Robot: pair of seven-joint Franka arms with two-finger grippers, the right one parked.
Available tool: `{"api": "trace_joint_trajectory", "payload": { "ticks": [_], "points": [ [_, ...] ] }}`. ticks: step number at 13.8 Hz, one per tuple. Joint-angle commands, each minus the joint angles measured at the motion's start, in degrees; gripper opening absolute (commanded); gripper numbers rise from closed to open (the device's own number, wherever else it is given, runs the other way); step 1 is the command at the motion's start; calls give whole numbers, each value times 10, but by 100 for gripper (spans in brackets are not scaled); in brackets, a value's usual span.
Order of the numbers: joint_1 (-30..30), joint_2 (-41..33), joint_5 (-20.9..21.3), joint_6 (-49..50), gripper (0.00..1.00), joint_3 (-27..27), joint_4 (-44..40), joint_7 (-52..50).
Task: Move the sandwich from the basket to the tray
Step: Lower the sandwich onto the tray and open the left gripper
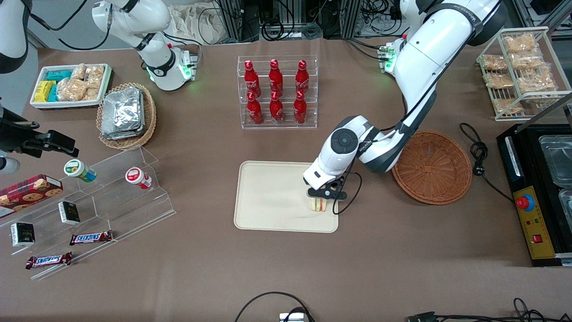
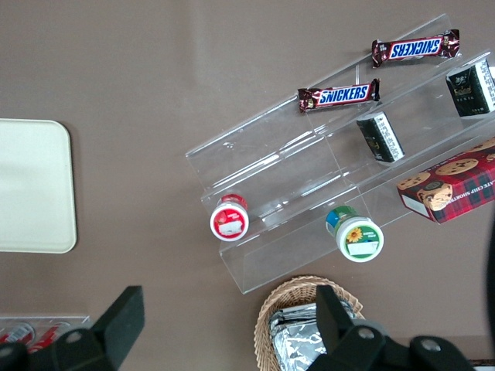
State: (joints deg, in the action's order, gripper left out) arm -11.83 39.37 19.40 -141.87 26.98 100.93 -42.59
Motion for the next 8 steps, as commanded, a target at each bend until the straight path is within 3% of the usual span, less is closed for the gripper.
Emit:
{"api": "trace_joint_trajectory", "payload": {
  "ticks": [1,8],
  "points": [
    [-13,9,16,10,87,-3,-39,-55],
    [-21,2,16,179,99,-3,-152,-113]
  ]
}}
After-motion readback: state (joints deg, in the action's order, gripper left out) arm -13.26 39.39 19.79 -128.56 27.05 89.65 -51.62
